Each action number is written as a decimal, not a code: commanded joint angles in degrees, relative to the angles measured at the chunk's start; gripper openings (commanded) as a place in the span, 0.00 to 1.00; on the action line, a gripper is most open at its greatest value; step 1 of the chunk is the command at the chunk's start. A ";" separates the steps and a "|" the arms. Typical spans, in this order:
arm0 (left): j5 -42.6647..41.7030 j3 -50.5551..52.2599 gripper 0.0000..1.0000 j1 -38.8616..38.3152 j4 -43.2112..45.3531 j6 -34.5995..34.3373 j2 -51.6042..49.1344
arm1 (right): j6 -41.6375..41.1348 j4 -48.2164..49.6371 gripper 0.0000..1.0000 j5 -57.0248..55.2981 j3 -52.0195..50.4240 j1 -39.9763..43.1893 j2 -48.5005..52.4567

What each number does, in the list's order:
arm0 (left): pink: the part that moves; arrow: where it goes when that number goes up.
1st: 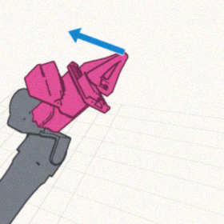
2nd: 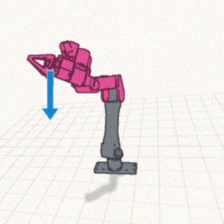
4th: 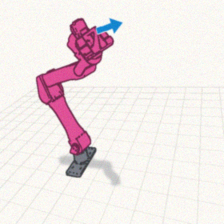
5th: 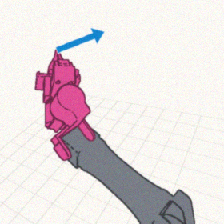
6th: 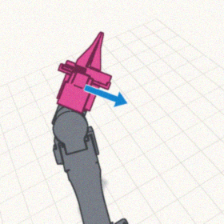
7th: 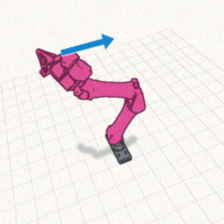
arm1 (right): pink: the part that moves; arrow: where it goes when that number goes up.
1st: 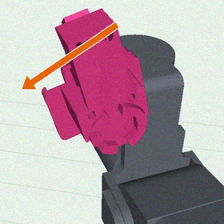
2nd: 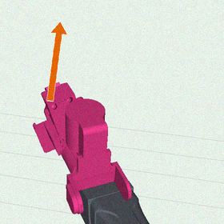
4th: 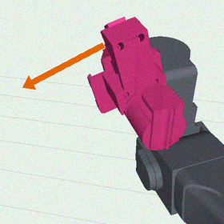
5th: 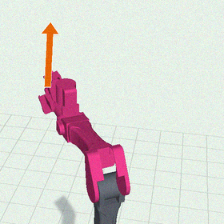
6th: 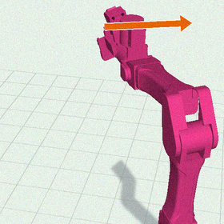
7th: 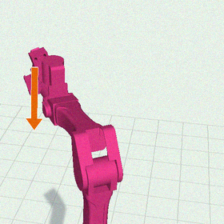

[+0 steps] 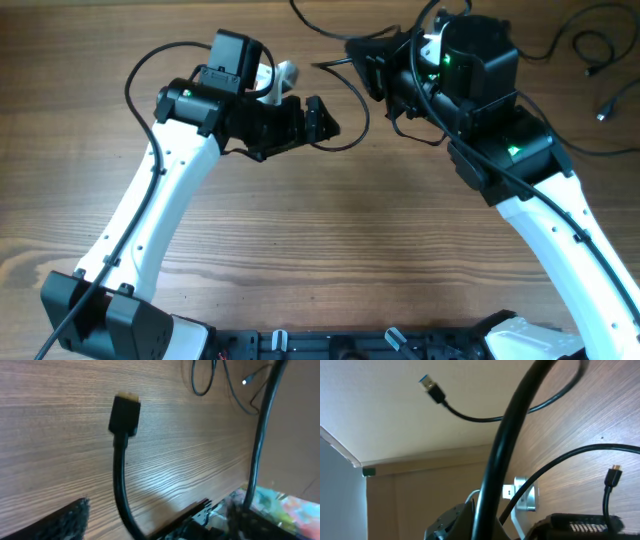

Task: Untangle cables
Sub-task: 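Hold the black cable stretched between both grippers, pulling it straight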

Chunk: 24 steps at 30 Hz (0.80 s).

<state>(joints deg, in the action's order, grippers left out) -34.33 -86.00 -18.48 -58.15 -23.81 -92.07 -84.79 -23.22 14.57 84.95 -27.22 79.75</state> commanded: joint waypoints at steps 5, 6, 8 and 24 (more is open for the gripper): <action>2.78 -0.26 0.36 -1.55 0.09 -10.14 -0.59 | -2.56 1.73 0.04 0.76 0.48 0.09 0.42; 4.28 -0.26 0.25 -1.55 0.09 -10.12 -0.59 | -2.19 1.53 0.04 0.72 0.48 0.09 0.42; 8.63 -0.26 0.04 -1.53 -0.57 -10.12 -0.59 | -2.19 0.28 0.04 -0.33 0.48 0.09 0.42; 48.85 -0.26 0.04 -1.49 -9.33 -17.75 -0.59 | 12.83 -36.41 0.04 -48.61 0.48 0.09 0.42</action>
<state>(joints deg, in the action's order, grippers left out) 4.93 -86.00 -19.88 -65.87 -37.17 -92.07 -73.87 -56.49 -20.62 84.99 -27.27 79.94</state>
